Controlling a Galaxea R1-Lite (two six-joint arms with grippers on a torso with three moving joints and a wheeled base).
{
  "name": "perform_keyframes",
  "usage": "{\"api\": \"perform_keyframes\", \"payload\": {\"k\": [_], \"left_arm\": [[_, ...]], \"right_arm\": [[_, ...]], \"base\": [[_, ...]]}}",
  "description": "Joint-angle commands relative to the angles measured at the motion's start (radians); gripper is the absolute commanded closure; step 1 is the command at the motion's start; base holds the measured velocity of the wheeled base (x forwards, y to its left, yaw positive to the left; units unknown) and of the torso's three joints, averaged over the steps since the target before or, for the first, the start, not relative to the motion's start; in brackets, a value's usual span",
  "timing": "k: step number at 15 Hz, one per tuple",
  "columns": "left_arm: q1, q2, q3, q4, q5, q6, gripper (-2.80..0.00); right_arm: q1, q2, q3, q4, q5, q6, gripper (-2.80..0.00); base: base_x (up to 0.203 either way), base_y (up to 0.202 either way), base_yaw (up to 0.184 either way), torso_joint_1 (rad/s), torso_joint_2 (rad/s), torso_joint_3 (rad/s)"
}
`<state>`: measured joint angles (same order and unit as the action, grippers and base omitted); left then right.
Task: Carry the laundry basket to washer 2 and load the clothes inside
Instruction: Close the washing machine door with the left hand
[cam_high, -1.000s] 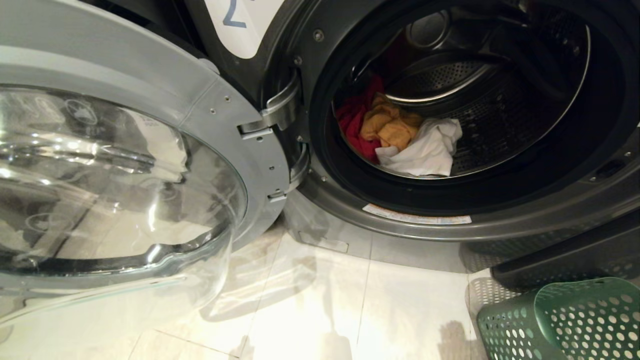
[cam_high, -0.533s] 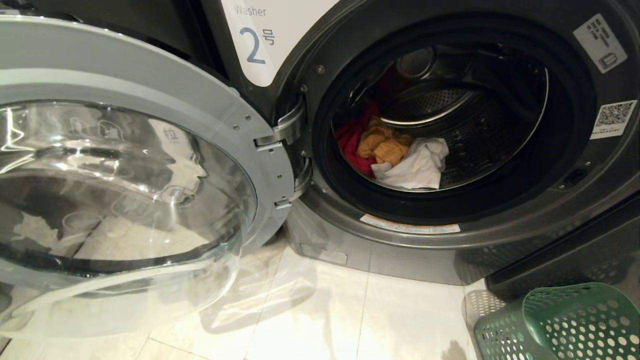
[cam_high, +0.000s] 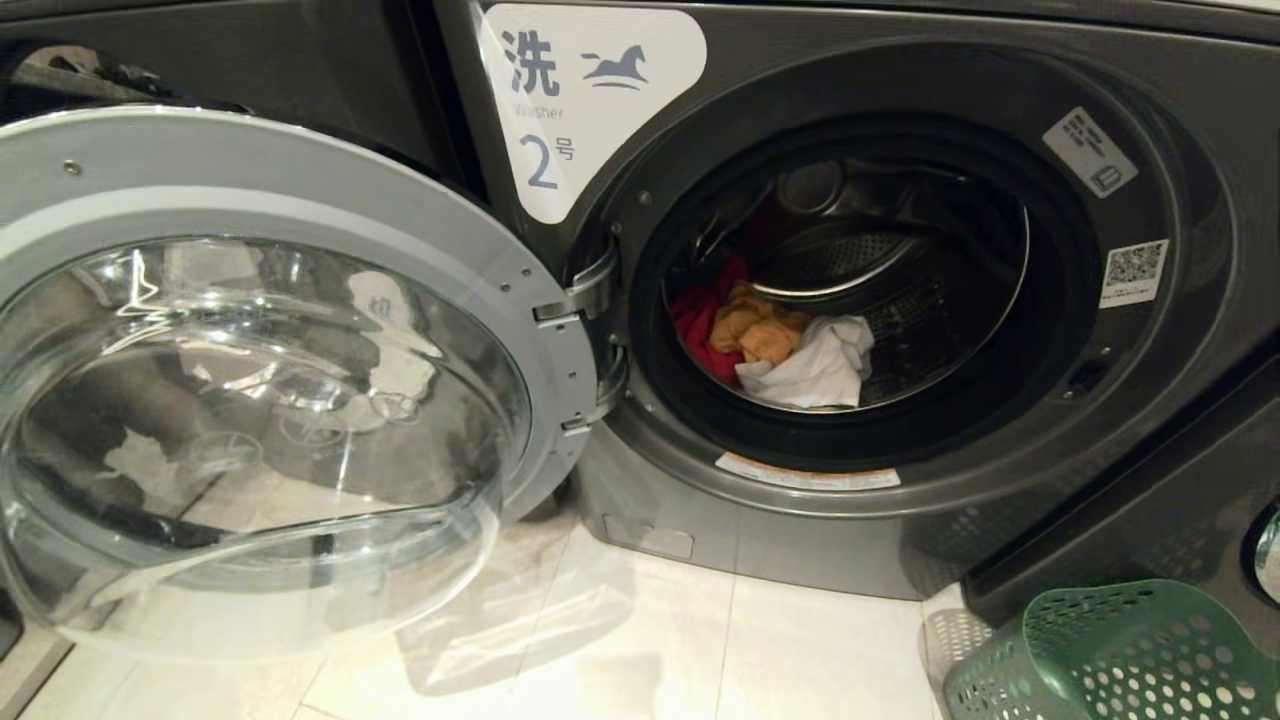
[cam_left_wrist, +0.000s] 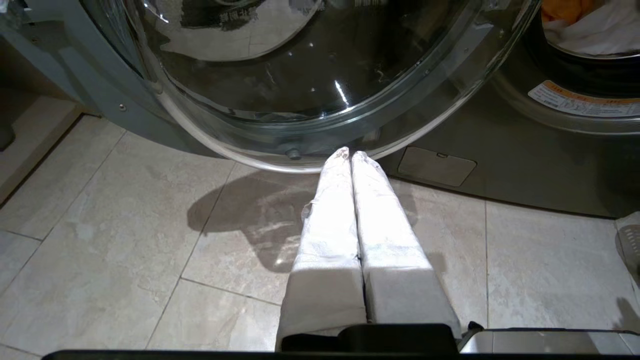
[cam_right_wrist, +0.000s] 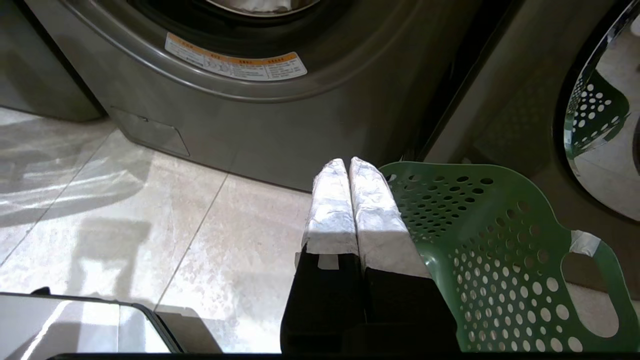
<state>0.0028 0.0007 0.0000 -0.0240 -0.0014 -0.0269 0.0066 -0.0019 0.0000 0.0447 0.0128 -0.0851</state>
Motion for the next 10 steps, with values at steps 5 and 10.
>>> {"api": "perform_keyframes", "payload": {"k": [5,10], "left_arm": [[0.000,-0.001,0.008,-0.001,0.000,-0.001,0.00],[0.000,-0.001,0.008,-0.001,0.000,-0.001,0.00]], "right_arm": [[0.000,0.002,0.008,0.001,0.001,-0.002,0.00],[0.001,0.002,0.008,0.001,0.001,-0.001,0.00]], "base": [[0.000,0.000,0.000,0.001,0.00,0.201],[0.000,0.000,0.000,0.001,0.00,0.199]]}}
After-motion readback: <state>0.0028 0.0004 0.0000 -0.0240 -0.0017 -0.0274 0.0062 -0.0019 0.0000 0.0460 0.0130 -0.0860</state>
